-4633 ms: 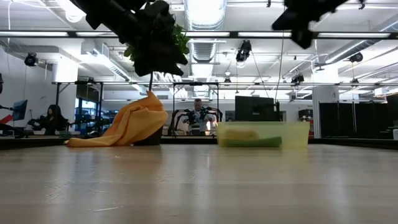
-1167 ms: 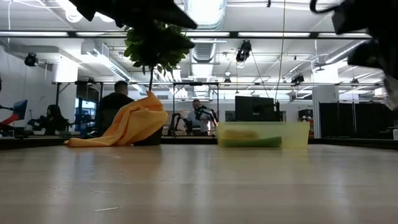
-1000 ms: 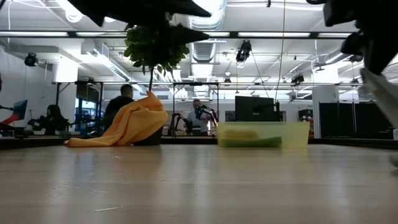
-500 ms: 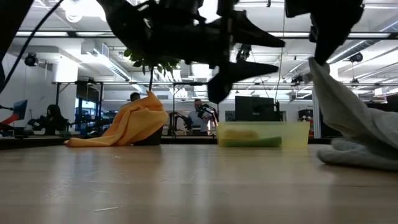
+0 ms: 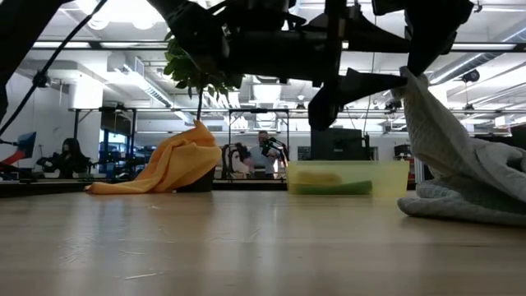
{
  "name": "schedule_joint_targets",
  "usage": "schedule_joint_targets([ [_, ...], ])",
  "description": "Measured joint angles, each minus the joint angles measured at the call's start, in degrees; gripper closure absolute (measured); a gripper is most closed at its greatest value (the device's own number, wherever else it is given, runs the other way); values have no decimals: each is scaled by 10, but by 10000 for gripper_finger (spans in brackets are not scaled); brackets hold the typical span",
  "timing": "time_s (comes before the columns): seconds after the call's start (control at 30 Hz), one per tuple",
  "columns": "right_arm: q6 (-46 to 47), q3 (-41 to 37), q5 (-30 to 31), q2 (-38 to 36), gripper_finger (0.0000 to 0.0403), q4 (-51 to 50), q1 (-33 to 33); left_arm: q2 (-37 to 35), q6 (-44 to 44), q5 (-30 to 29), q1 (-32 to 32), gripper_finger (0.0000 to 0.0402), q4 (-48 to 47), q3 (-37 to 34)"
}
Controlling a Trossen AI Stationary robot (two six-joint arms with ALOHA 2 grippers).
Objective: Fold microfiber towels
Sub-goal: Fold the gray microfiber towel
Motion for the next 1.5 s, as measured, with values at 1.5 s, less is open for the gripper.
schedule_joint_targets([
  [1.5, -102, 169, 65, -10, 394, -47, -110, 6, 42, 9, 3, 228, -18, 11],
])
